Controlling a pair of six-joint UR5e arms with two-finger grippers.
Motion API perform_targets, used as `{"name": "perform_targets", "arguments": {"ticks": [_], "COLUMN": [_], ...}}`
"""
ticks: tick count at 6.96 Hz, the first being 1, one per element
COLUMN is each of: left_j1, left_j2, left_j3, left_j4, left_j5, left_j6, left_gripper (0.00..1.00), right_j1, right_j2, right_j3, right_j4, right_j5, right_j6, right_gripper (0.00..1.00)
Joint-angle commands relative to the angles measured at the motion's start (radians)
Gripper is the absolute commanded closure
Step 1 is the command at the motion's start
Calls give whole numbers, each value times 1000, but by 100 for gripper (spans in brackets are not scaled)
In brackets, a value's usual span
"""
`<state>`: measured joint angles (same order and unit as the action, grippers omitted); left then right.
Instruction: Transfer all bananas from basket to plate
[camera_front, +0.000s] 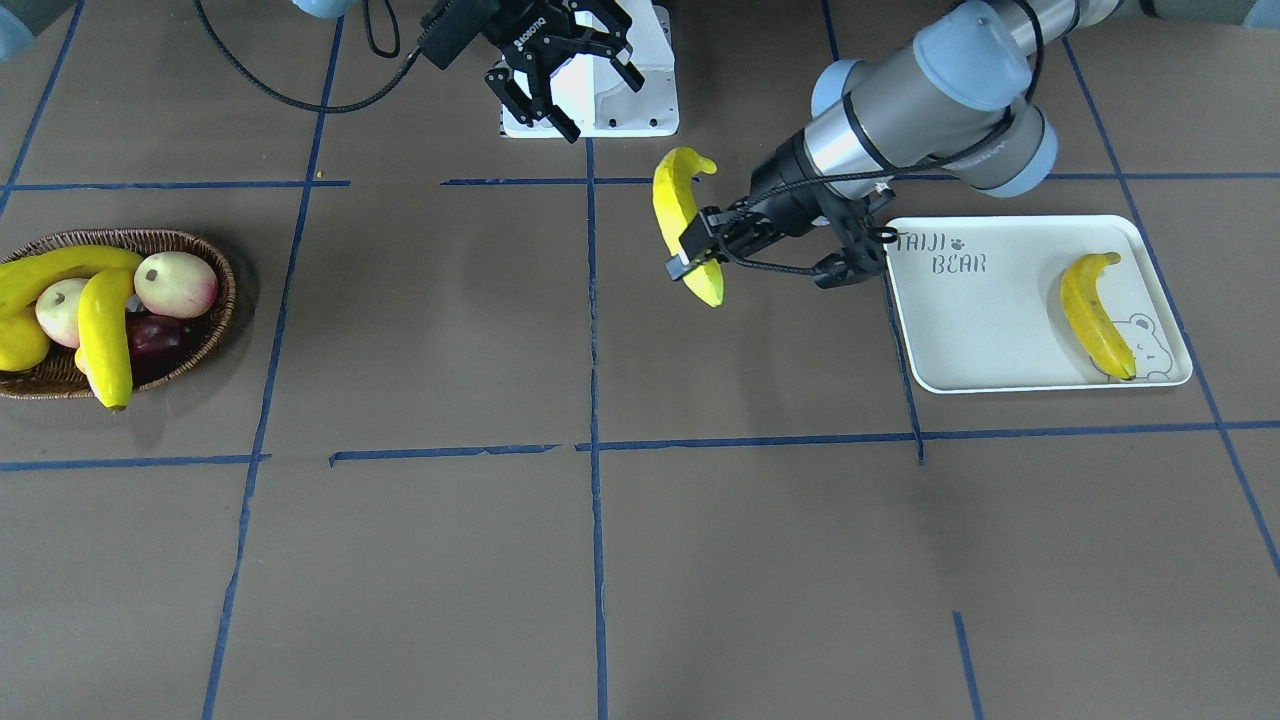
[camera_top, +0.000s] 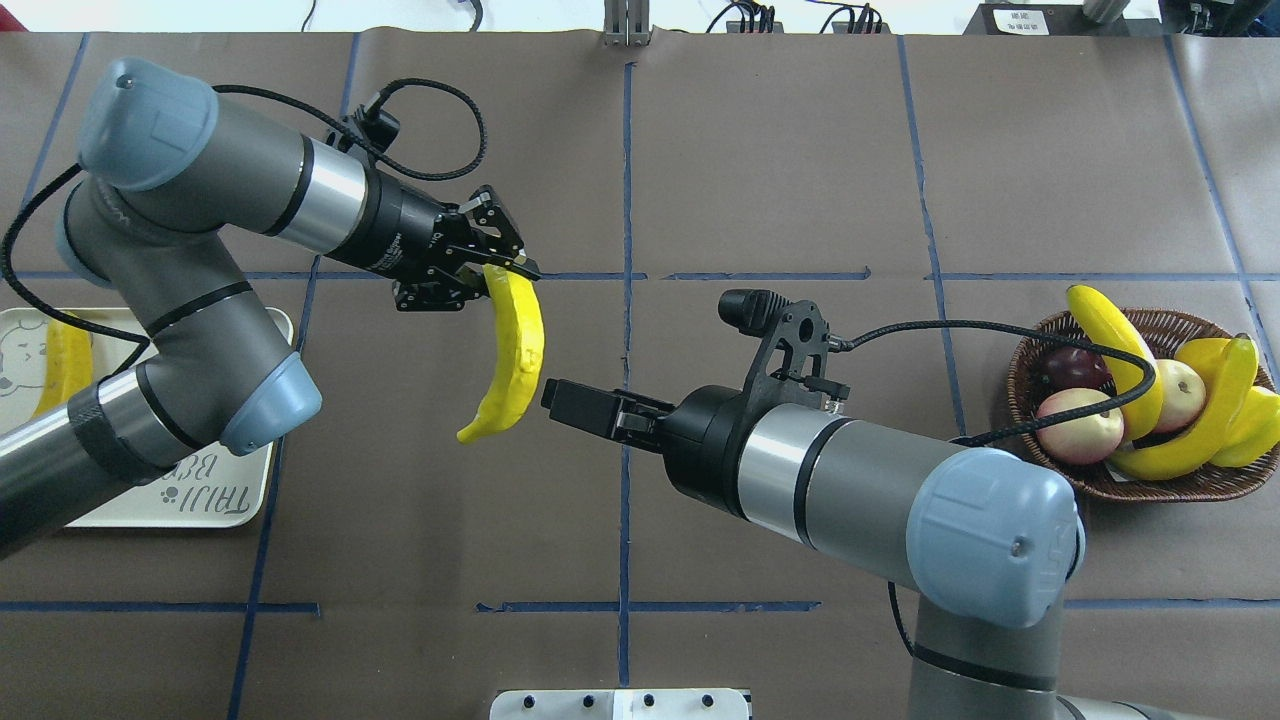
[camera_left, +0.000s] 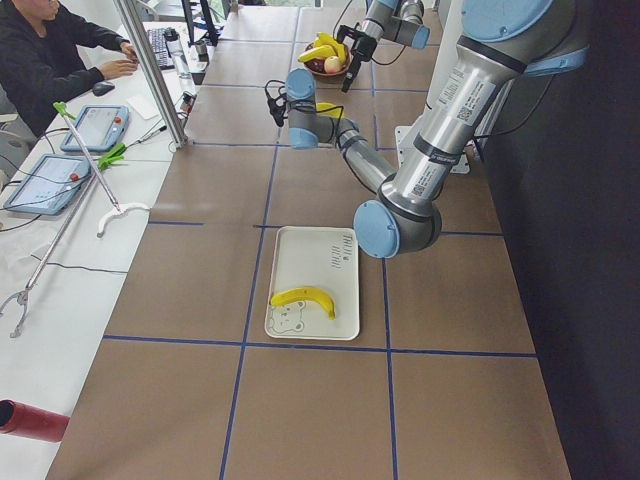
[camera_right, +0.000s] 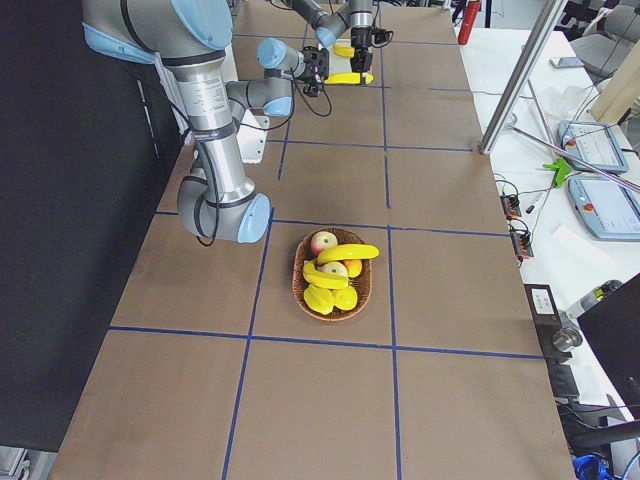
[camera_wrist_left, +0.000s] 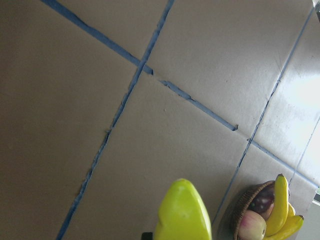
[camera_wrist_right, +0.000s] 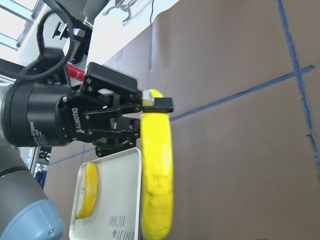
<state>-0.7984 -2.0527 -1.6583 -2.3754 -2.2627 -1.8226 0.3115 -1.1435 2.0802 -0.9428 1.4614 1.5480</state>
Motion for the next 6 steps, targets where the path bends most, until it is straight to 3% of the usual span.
{"name": "perform_targets", "arguments": {"ticks": [1, 2, 3, 4, 6], "left_j1": [-112, -155, -180, -189, -186], "left_j2": [180, 316, 433, 518, 557], "left_j3": [6, -3, 5, 9, 27], "left_j4": [18, 16, 16, 13, 12], "left_j5": [-46, -38, -28, 26, 113], "left_j6": [243, 419, 600, 720, 769], "left_gripper": [100, 100, 100, 100, 99], "right_j1": [175, 295, 366, 383, 411], "right_j2": [-91, -123, -139, -153, -197], "right_j3": [46, 52, 52, 52, 47], "right_j4": [-78, -159, -230, -301, -315], "right_j5": [255, 398, 471, 478, 478], "right_j6": [-5, -22, -72, -151, -216], "right_gripper": [0, 0, 0, 0, 0]}}
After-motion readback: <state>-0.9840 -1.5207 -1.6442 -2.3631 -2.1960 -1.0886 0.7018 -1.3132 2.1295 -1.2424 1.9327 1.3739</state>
